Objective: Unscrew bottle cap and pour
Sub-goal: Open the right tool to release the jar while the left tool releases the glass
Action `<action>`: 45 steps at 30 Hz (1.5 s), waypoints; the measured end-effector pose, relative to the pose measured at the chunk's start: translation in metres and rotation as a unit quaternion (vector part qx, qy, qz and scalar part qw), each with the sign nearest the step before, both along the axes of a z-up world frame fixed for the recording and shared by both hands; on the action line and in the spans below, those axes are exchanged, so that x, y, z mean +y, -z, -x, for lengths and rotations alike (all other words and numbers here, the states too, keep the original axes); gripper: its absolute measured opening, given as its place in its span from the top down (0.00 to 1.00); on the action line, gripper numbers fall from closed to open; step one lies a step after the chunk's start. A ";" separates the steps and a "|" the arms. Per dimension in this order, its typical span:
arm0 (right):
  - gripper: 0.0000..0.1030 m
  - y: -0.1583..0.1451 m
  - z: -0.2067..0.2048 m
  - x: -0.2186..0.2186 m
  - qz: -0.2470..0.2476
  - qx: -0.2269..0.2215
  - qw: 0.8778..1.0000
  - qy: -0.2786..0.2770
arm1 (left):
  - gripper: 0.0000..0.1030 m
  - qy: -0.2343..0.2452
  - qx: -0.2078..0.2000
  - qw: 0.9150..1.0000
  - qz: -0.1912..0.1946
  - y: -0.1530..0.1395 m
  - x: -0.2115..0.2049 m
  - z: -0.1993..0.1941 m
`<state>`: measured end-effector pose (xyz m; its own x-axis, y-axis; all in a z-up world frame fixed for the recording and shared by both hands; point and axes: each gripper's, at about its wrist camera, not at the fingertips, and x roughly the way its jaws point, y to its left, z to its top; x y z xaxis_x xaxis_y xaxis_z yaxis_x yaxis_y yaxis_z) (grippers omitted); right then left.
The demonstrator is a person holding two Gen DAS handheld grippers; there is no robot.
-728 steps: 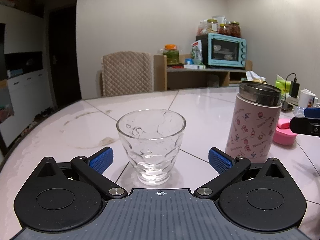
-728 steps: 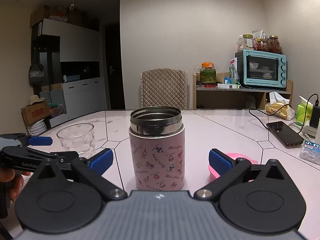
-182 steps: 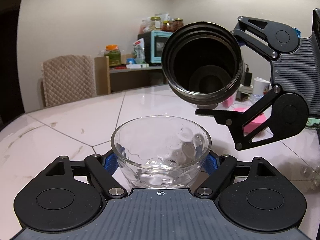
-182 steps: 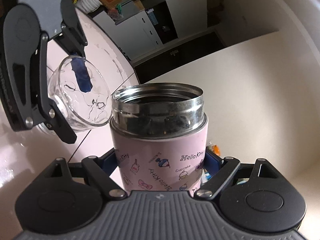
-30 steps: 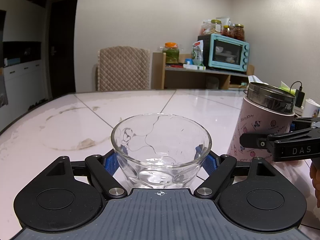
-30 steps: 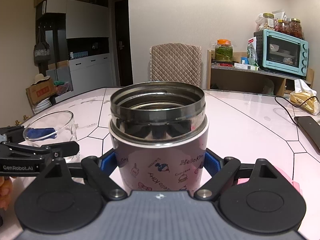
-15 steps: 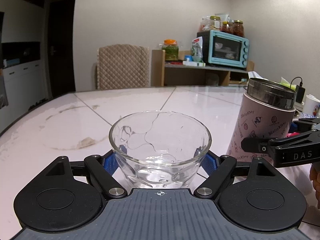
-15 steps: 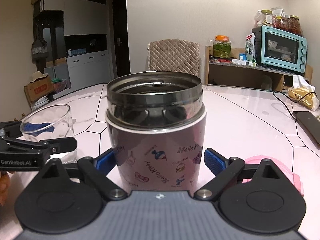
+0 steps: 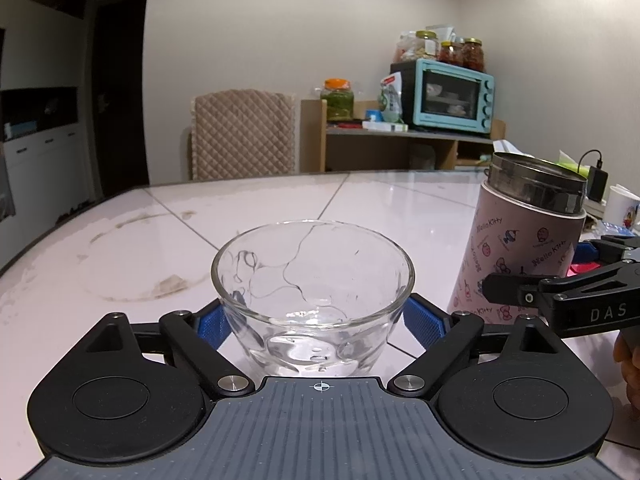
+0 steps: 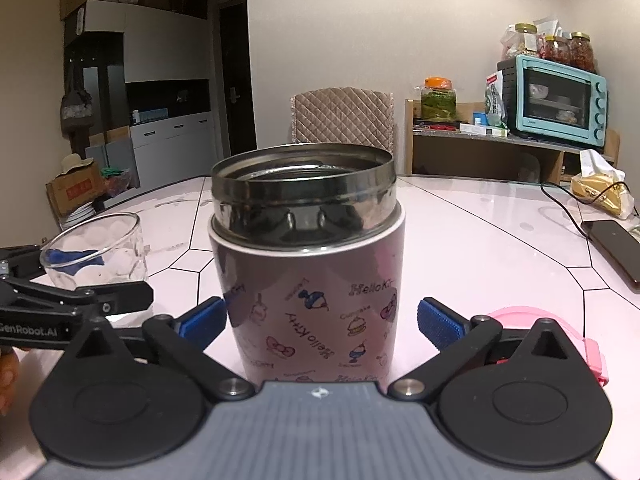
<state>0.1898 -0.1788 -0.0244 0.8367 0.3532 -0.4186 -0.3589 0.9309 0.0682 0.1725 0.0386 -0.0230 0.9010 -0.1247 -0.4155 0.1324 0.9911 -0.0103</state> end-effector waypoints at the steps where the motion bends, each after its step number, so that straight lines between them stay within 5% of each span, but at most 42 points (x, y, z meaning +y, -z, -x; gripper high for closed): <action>1: 0.00 0.000 0.000 0.000 0.000 -0.001 1.000 0.001 | 0.10 -0.001 0.000 1.000 0.000 0.000 0.000 0.000; 45: 0.00 -0.001 0.023 -0.011 -0.021 -0.001 1.000 0.006 | 0.07 -0.009 0.010 1.000 -0.006 0.004 0.001 0.027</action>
<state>0.1671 -0.1901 -0.0234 0.8413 0.3608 -0.4024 -0.3483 0.9313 0.1068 0.1457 0.0394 -0.0272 0.8943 -0.1031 -0.4354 0.1136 0.9935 -0.0018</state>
